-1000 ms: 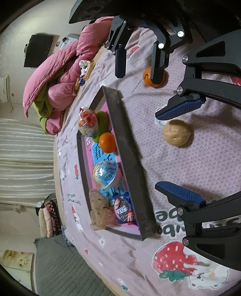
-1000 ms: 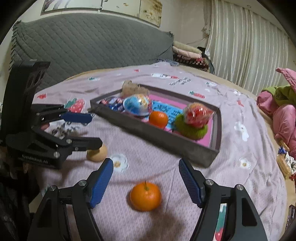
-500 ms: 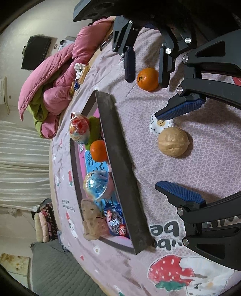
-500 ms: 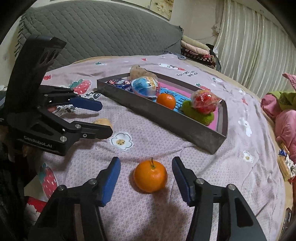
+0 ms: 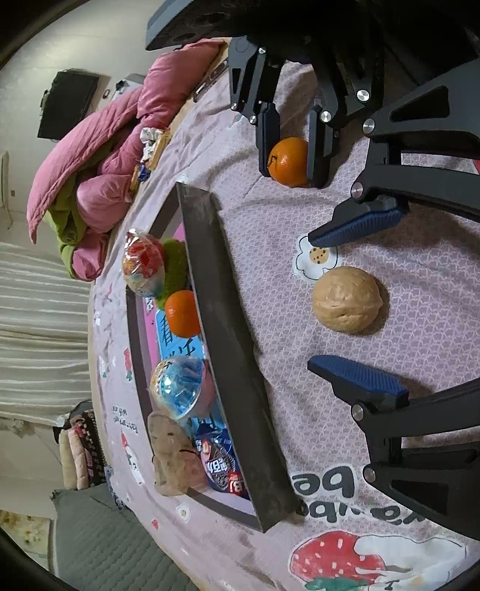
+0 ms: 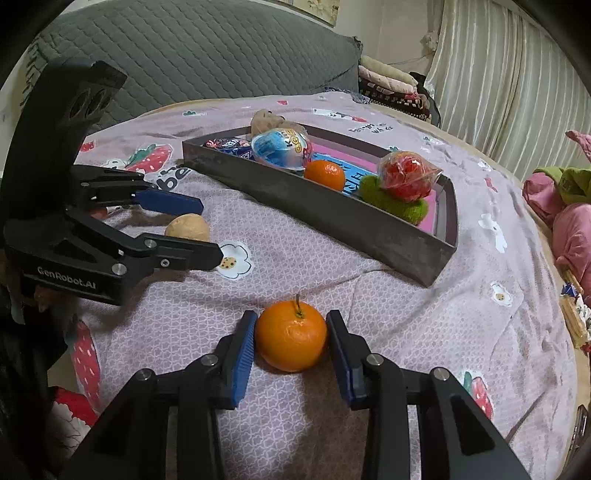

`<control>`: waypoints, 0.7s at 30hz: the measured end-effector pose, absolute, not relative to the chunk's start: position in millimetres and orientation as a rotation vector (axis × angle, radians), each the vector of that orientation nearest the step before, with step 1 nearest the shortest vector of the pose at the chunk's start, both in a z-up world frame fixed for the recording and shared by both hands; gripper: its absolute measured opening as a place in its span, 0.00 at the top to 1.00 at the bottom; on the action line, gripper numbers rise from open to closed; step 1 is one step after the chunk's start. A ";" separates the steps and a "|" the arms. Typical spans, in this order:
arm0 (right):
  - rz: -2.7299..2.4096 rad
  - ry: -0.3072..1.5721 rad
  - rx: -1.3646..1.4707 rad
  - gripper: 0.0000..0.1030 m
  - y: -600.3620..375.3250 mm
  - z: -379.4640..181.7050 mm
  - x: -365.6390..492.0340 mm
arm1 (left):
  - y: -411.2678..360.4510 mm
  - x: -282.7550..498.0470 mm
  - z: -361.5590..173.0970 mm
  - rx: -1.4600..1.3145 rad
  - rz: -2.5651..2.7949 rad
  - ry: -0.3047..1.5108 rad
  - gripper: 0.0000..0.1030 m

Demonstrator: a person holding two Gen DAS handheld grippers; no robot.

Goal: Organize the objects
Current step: 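Grasp the walnut with left tool while right tool grasps the second orange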

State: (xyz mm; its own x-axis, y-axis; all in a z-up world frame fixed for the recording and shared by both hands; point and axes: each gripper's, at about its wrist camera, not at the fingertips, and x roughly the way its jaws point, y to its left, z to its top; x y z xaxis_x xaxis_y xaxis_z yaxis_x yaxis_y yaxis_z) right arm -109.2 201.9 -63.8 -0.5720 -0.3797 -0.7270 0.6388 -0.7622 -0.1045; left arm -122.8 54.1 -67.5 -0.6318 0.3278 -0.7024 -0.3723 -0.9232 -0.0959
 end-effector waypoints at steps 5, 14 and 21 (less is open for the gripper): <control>-2.305 0.476 0.961 0.63 202.1 -63.5 -109.6 | 61.3 -123.0 -69.2 -1.071 2.524 0.116 0.56; -2.305 0.500 0.944 0.64 200.9 -60.9 -109.5 | 61.7 -127.7 -67.0 -1.084 2.508 0.093 0.68; -2.313 0.494 0.936 0.64 201.2 -57.7 -112.0 | 61.0 -127.3 -64.3 -1.072 2.509 0.083 0.68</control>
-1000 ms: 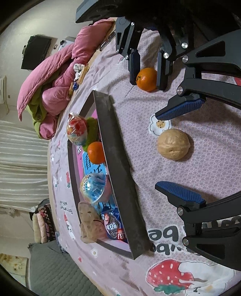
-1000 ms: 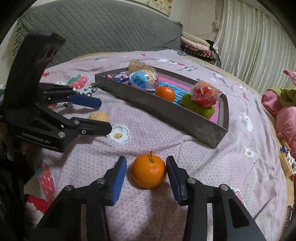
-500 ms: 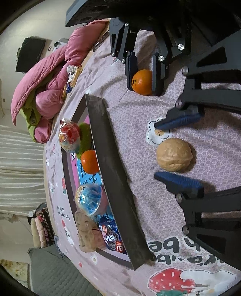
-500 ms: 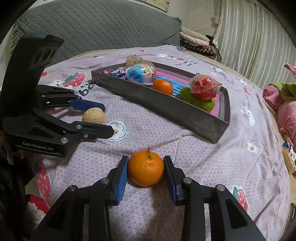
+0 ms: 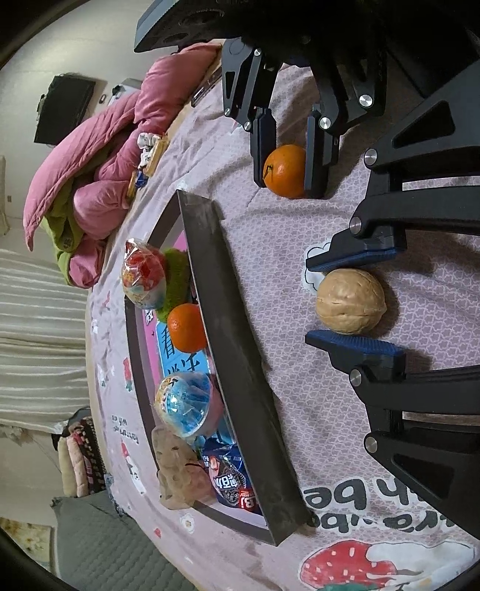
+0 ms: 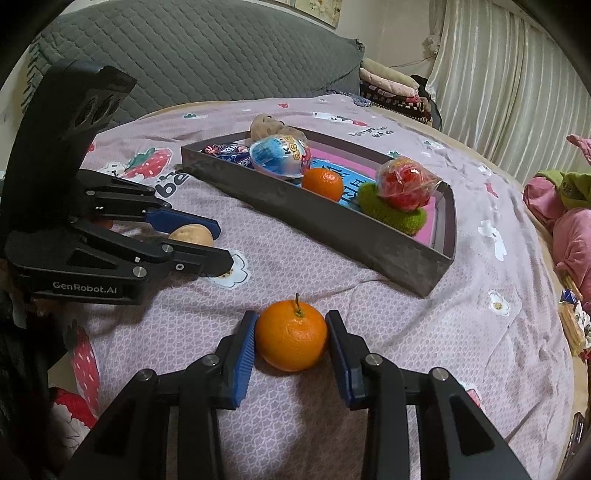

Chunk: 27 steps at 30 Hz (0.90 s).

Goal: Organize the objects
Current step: 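Grasp the walnut with left tool while right tool grasps the second orange, then lift and carry the walnut with left tool while right tool carries the orange over the tray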

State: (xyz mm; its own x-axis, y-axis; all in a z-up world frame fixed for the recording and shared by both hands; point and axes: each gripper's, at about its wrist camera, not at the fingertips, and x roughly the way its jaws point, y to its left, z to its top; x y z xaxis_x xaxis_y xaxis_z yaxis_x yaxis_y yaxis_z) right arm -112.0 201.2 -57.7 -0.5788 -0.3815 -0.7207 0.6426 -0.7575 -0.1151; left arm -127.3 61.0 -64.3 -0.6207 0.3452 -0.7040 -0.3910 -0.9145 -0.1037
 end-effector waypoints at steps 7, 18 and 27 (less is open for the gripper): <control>-2.329 0.477 0.918 0.64 201.4 -51.5 -116.7 | 57.5 -130.4 -56.1 -1.044 2.534 0.078 0.68; -2.352 0.446 0.872 0.64 190.2 -38.6 -128.6 | 51.1 -134.3 -45.7 -1.023 2.561 0.052 0.68; -2.388 0.417 0.811 0.64 183.2 -23.1 -140.7 | 33.1 -142.8 -35.1 -1.009 2.609 0.003 0.68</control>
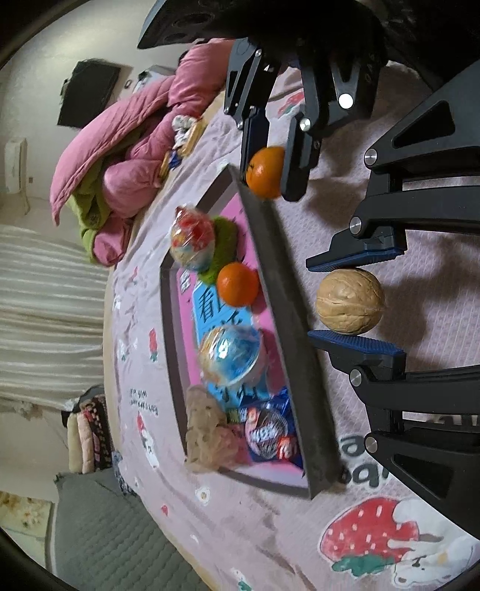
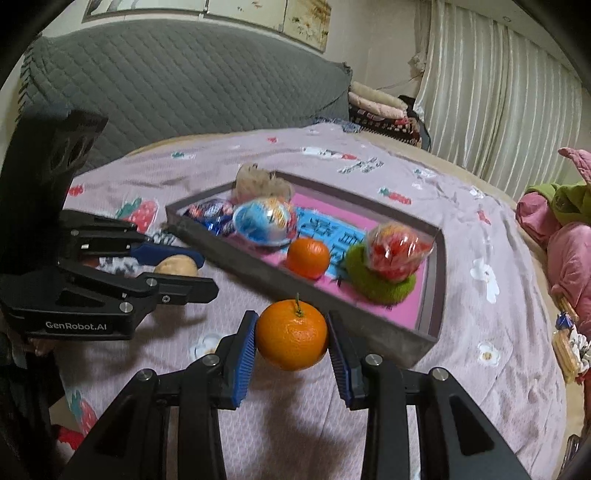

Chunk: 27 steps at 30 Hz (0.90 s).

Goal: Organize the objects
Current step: 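Lift and carry the walnut with left tool while right tool carries the orange over the tray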

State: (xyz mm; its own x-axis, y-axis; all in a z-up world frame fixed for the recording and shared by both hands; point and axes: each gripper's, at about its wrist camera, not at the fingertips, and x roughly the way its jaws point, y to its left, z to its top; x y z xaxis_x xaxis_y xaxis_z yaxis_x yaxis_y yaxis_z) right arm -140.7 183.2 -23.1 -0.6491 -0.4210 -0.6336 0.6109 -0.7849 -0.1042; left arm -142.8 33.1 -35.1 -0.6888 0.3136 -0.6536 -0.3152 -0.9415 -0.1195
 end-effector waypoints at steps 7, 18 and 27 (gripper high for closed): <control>-2.423 0.381 0.744 0.64 178.3 -6.0 -148.2 | 17.5 -152.5 -24.9 -0.988 2.669 -0.012 0.68; -2.480 0.336 0.635 0.64 174.1 15.1 -154.8 | 2.3 -161.6 -11.9 -0.942 2.738 -0.026 0.68; -2.542 0.289 0.578 0.64 183.0 28.4 -160.6 | 2.4 -166.5 -2.5 -0.886 2.773 -0.021 0.68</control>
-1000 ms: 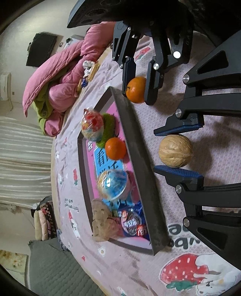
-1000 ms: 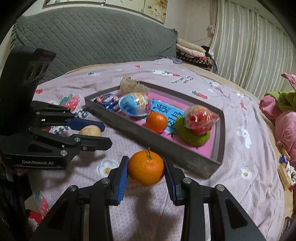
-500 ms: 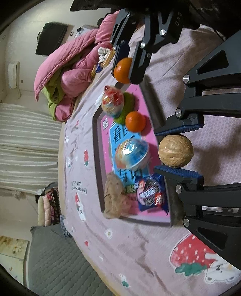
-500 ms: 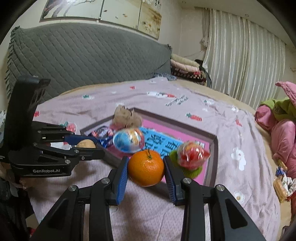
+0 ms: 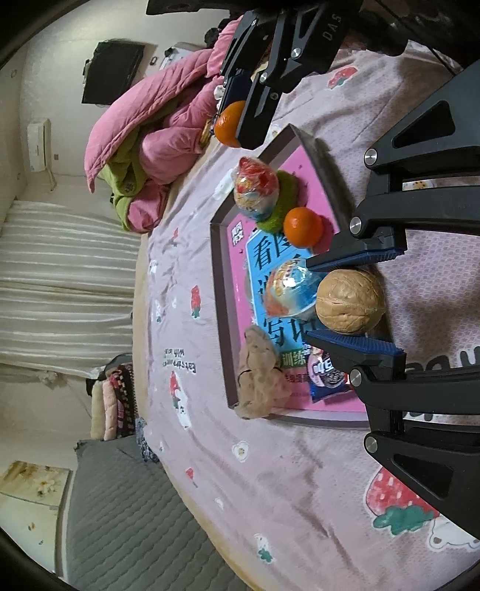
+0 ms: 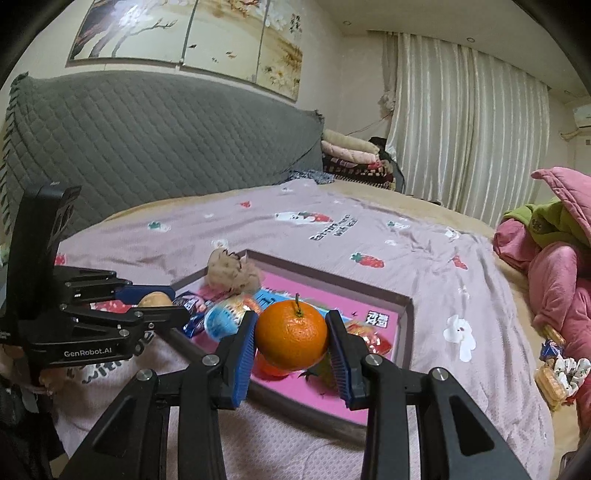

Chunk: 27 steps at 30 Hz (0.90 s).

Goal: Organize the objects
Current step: 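Lift and carry the walnut with left tool while right tool carries the orange over the tray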

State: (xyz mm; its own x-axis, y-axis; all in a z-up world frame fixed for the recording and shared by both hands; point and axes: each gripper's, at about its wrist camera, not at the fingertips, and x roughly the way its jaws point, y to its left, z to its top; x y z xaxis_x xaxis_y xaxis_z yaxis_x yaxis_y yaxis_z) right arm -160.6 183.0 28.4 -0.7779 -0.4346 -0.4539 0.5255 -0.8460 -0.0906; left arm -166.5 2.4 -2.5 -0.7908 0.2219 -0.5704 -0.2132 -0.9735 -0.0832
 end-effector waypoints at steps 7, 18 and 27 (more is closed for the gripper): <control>-2.575 0.260 0.572 0.64 188.1 33.2 -168.8 | 4.9 -174.6 1.7 -0.853 2.793 -0.023 0.68; -2.581 0.267 0.655 0.64 188.6 22.2 -182.2 | 8.8 -187.3 -4.2 -0.873 2.794 -0.024 0.68; -2.582 0.269 0.716 0.64 191.2 11.7 -186.5 | 15.2 -191.5 -12.5 -0.893 2.784 -0.009 0.68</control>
